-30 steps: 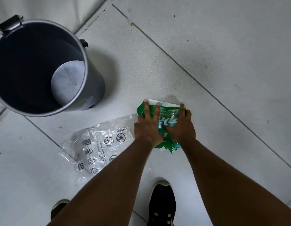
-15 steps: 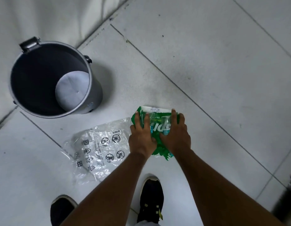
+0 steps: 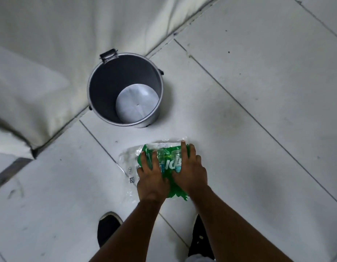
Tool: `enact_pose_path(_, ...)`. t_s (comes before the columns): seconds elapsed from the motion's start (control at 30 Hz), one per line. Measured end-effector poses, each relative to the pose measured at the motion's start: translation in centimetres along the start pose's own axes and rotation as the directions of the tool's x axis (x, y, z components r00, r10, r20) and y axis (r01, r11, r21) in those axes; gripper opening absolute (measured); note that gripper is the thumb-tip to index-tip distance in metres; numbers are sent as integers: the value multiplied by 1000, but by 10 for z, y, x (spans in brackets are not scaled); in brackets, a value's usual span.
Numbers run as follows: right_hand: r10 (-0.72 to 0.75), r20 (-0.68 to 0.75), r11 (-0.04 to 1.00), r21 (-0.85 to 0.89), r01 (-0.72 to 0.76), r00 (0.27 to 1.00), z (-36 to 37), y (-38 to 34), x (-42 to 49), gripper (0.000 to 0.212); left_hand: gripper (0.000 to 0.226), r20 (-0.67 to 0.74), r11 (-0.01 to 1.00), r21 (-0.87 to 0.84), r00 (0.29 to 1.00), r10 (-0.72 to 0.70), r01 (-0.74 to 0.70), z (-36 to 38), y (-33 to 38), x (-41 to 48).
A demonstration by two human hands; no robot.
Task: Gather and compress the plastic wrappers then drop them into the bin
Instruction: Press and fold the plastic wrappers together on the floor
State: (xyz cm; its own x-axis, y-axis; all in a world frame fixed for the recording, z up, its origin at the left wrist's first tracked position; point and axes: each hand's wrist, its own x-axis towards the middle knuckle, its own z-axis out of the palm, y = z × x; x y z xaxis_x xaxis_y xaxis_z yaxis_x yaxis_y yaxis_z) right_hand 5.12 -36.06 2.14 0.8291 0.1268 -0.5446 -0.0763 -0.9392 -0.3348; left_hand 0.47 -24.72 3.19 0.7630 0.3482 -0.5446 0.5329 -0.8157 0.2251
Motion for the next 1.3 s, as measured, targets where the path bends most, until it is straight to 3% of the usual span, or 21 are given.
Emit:
enact_pose_path(0.33, -112, 115, 977, -167, 131, 987, 67, 0, 22, 109, 104, 48, 999, -42, 998, -27, 29, 46, -46, 22)
enact_pose_path(0.47, -153, 104, 954, -245, 175, 983, 71, 8, 23, 110, 106, 9, 997, 71, 1000, -22, 21, 52, -55, 24)
enact_pose_path(0.6, -93, 92, 952, -284, 116, 991, 67, 20, 26, 116, 116, -34, 985, 142, 995, -94, 98, 49, -62, 25)
enact_pose_path(0.7, -17, 124, 970, -240, 46, 992, 70, 29, 34, 125, 129, -14, 972, 70, 974, -226, 226, 50, -74, 32)
enact_pose_path(0.83, 44, 191, 990, -144, -16, 981, 77, 37, 46, 135, 143, 97, 954, -77, 955, -282, 290, 60, -83, 41)
enact_pose_path(1.0, 20, 152, 1000, 0, -20, 988, 96, 40, 51, 137, 145, 124, 959, -129, 964, -237, 252, 69, -87, 52)
enact_pose_path(1.13, -40, 119, 999, 14, 39, 992, 99, 33, 45, 126, 138, 83, 989, -64, 988, -127, 132, 74, -82, 57)
enact_pose_path(1.3, -23, 103, 1000, -5, 23, 994, 109, 22, 38, 120, 129, 128, 1000, -7, 992, 6, -5, 82, -71, 52)
